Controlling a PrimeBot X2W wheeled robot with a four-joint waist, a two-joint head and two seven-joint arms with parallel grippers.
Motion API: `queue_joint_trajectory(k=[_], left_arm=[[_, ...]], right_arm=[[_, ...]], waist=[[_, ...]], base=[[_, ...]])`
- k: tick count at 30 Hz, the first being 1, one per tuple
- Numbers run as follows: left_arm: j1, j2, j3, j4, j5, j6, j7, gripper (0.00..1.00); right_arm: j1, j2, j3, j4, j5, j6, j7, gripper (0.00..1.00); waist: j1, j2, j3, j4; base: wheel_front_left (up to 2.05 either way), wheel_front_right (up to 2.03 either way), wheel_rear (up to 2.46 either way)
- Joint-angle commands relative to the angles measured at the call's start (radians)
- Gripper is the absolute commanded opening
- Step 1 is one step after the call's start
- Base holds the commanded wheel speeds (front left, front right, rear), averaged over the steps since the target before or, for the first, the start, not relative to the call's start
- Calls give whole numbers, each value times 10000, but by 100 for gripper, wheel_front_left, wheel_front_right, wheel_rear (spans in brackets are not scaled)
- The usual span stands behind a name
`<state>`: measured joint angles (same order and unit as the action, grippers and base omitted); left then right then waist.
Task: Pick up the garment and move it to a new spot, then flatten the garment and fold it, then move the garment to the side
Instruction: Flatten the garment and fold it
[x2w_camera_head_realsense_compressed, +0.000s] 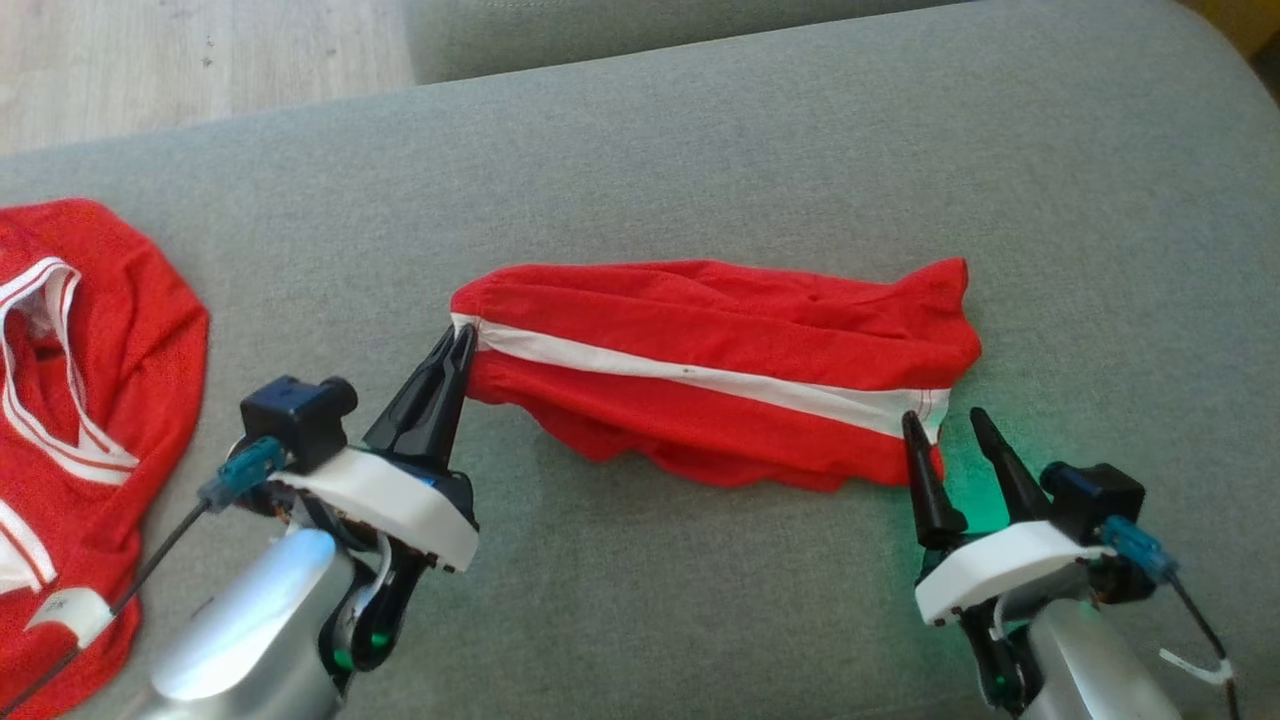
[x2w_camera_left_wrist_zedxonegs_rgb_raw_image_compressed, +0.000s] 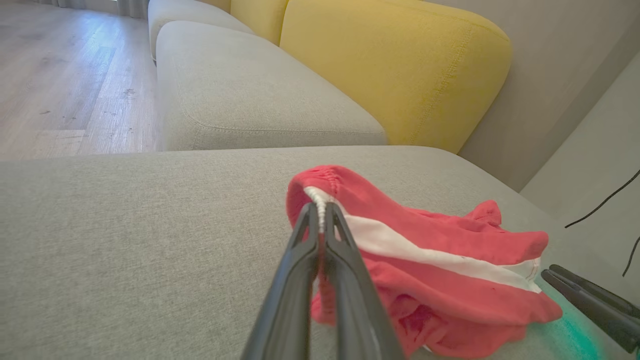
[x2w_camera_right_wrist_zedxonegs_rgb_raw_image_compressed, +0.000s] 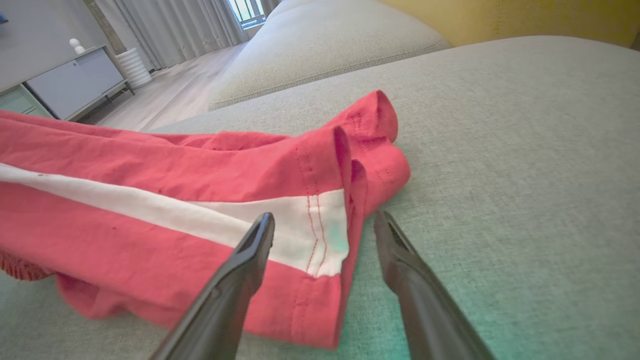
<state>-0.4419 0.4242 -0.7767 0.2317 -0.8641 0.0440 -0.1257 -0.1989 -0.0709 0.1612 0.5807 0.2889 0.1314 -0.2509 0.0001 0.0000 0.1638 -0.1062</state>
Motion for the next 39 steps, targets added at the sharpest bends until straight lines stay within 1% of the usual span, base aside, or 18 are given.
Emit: queue_joint_trajectory(k=[1, 8, 15, 21, 28, 30, 31, 39], left_arm=[[-215, 344, 433, -288, -24, 40, -79, 0], [-207, 287, 340, -255, -29, 14, -75, 0], [-243, 229, 241, -184, -25, -37, -58, 0], [-298, 206, 185, -139, -14, -67, -52, 0], [-313, 133, 99, -68, -21, -93, -51, 0], [-330, 130, 86, -60, -19, -94, -45, 0], [-339, 130, 83, -59, -18, -91, -47, 0], [-403, 152, 68, -78, -7, -58, -49, 0]], right_arm=[[-319, 64, 288, -208, -67, -7, -109, 100], [-580, 11, 707, -345, -217, -7, -109, 100], [-762, -13, 539, -327, -461, -7, -109, 100], [-867, 43, 131, -296, -793, -7, -109, 100], [-721, 133, 94, 167, -891, -7, -109, 99], [-728, 152, 15, 284, -871, -7, -109, 92], [-741, 161, -20, 320, -877, -7, -109, 90], [-903, 196, -40, 718, -778, -7, -109, 45]], waist=[[-1, 0, 2, 18], [-1, 0, 19, 156], [-1, 0, 12, 257], [-1, 0, 42, 360], [-1, 0, 58, 448], [-1, 0, 85, 455], [-1, 0, 100, 458], [-1, 0, 214, 473]], base=[[0, 0, 0], [0, 0, 0], [0, 0, 0], [0, 0, 0], [0, 0, 0], [0, 0, 0], [0, 0, 0], [0, 0, 0]])
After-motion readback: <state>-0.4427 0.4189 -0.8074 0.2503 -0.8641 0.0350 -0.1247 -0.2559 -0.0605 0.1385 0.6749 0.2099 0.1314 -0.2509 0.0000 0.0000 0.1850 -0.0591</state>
